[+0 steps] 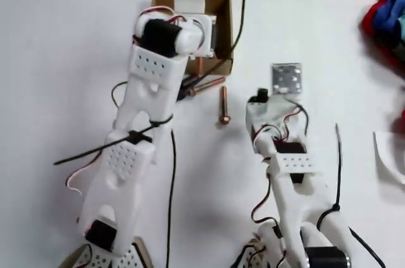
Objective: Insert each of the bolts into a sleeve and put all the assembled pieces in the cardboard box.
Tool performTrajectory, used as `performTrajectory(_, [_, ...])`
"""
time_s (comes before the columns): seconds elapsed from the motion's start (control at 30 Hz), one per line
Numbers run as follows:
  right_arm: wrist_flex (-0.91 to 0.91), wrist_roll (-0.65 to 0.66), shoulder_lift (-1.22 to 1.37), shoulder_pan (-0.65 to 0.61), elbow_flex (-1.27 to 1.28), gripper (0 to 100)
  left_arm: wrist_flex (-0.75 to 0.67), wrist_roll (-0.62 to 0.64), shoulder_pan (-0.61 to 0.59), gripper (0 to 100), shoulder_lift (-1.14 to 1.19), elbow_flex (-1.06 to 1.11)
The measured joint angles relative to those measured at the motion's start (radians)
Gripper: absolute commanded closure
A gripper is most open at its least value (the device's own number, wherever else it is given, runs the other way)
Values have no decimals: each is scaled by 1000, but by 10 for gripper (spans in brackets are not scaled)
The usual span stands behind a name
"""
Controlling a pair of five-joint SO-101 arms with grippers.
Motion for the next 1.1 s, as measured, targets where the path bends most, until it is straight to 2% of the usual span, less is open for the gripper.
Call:
performTrajectory(0.13, [0,117,-5,-18,20,979,0,0,61,976,-63,44])
performTrajectory(0.27, [0,137,-6,-21,18,979,0,0,103,976,-112,169])
performTrajectory(0.47, [0,-80,-6,-72,18,979,0,0,106,976,-302,384])
performTrajectory(0.63, [-46,-127,-6,-84,40,979,0,0,106,976,-568,578])
performTrajectory(0.7, [-130,-129,-6,-89,91,979,0,0,106,976,-677,663])
performTrajectory(0.8, [-367,-127,-6,-114,216,979,-44,0,97,976,-796,827])
performTrajectory(0.97, [-825,29,-6,-170,419,979,-245,0,31,976,-888,1123])
performTrajectory(1.1, [-868,124,-8,-209,434,978,-420,0,5,976,-954,1312])
